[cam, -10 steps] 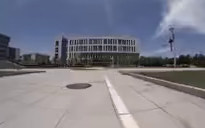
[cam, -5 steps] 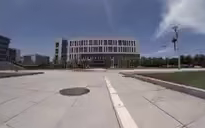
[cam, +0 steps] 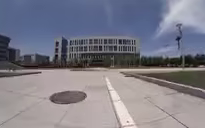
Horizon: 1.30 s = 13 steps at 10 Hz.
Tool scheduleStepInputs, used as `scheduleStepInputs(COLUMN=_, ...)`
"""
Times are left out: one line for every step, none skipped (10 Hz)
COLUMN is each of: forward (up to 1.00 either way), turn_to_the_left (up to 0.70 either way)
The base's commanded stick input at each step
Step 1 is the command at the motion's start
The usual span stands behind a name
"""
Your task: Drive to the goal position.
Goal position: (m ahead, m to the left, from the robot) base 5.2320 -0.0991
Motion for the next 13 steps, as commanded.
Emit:
scheduleStepInputs(forward=1.00, turn_to_the_left=0.00)
scheduleStepInputs(forward=1.00, turn_to_the_left=0.00)
scheduleStepInputs(forward=1.00, turn_to_the_left=0.00)
scheduleStepInputs(forward=1.00, turn_to_the_left=0.00)
scheduleStepInputs(forward=1.00, turn_to_the_left=0.00)
scheduleStepInputs(forward=1.00, turn_to_the_left=0.00)
scheduleStepInputs(forward=1.00, turn_to_the_left=0.00)
scheduleStepInputs(forward=1.00, turn_to_the_left=0.00)
scheduleStepInputs(forward=1.00, turn_to_the_left=0.00)
scheduleStepInputs(forward=1.00, turn_to_the_left=0.00)
scheduleStepInputs(forward=1.00, turn_to_the_left=0.00)
scheduleStepInputs(forward=1.00, turn_to_the_left=0.00)
scheduleStepInputs(forward=1.00, turn_to_the_left=0.00)
